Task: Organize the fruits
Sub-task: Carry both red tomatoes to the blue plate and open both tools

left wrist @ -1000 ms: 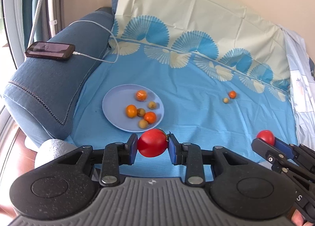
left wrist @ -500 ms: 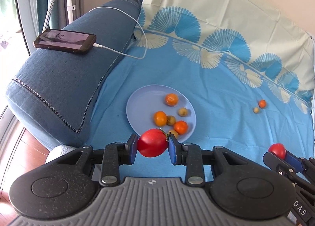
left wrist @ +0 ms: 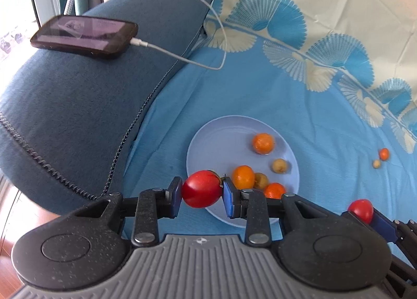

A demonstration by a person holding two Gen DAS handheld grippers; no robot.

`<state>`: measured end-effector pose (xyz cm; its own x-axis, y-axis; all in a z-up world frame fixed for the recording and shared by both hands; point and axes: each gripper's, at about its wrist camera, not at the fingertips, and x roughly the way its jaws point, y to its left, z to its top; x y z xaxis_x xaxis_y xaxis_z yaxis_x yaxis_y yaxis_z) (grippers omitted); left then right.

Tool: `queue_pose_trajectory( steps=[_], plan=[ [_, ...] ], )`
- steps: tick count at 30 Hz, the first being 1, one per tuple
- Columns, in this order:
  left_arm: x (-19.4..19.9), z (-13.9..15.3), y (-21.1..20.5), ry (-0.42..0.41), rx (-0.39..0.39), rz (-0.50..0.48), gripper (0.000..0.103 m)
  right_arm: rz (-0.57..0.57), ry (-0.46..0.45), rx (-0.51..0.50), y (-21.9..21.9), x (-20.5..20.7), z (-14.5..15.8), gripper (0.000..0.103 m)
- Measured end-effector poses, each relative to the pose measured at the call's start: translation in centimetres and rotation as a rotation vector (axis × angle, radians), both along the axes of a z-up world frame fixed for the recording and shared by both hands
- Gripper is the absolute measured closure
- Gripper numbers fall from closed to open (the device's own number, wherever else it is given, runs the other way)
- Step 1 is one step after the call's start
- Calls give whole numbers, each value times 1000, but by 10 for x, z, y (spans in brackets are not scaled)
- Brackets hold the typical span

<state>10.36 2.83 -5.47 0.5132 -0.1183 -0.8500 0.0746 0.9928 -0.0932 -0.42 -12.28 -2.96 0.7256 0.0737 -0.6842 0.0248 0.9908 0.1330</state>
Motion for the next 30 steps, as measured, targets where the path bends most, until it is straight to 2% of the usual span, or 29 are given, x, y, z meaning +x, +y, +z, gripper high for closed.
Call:
queue_pose_trajectory(
  steps=[6, 8, 11, 15, 16, 17, 19, 20, 21, 23, 27, 30],
  plan=[
    [32, -37, -15, 40, 12, -23, 67, 21, 66, -20, 5, 48, -41, 72],
    [41, -52, -19, 32, 46, -26, 67, 21, 80, -28, 5, 63, -55, 72],
    [52, -71, -21, 69, 62, -27, 67, 28, 105, -36, 7, 80, -74, 72],
    [61, -77, -20, 49, 81, -39, 67, 51, 128, -43, 9, 99, -94, 72],
    [63, -76, -18, 48, 70, -40, 59, 62, 129, -46, 9, 103, -97, 71],
    [64, -73, -15, 50, 60, -35, 33, 83, 137, -46, 10, 109, -99, 71],
    [61, -62, -8, 22, 55, -11, 0, 99, 134, -44, 11, 114, -97, 59],
    [58, -56, -7, -13, 59, 5, 0, 102, 125, -51, 11, 113, -94, 42],
    [54, -50, -4, -30, 71, 6, 0, 98, 114, -68, 12, 110, -90, 30],
    [42, -40, 2, -26, 98, 4, 0, 87, 102, -95, 12, 99, -78, 22],
    [-1, -22, 16, -6, 72, 36, 0, 48, 128, -89, 8, 60, -49, 6],
    [-39, -13, 15, 9, 88, 52, 0, 17, 112, -64, 7, 18, -27, 2]
  ],
)
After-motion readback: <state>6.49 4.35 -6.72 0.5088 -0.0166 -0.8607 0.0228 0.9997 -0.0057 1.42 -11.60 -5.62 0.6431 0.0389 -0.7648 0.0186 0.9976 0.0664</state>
